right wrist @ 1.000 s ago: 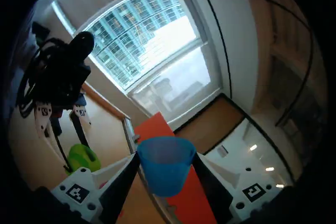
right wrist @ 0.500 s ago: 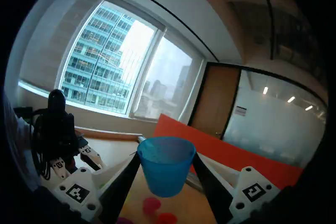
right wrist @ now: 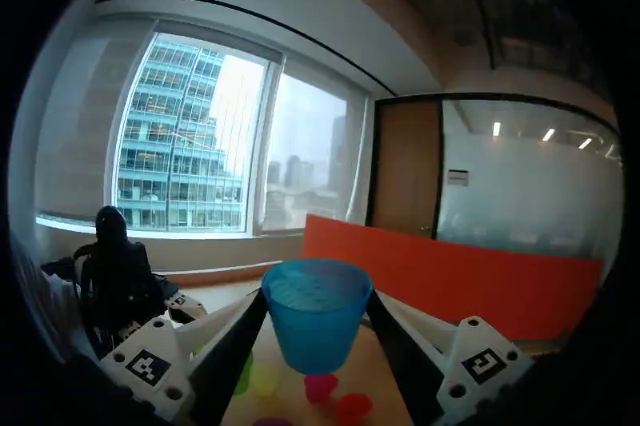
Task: Pour water
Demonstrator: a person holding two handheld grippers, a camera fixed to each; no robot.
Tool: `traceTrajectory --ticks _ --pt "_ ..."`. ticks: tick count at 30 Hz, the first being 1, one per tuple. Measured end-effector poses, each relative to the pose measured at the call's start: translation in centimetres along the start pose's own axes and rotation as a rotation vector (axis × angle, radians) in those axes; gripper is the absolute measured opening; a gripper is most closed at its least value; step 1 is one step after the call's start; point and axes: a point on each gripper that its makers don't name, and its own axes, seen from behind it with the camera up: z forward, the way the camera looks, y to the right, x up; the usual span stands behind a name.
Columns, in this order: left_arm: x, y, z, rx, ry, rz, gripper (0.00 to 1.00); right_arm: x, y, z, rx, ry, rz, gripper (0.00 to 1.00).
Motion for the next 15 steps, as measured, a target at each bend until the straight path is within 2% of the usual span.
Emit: traceTrajectory --ticks 8,15 --pt "-0.3 -0.7 -0.7 0.019 -0.020 0.010 0.86 -2.3 1.3 -1.1 -0.027 -0.026 0.016 0.90" --pt "-1.7 -1.5 -1.3 0.035 -0.065 0.013 0.86 -5.1 2.2 -2.2 -0.040 -0.051 0.043 0.90"
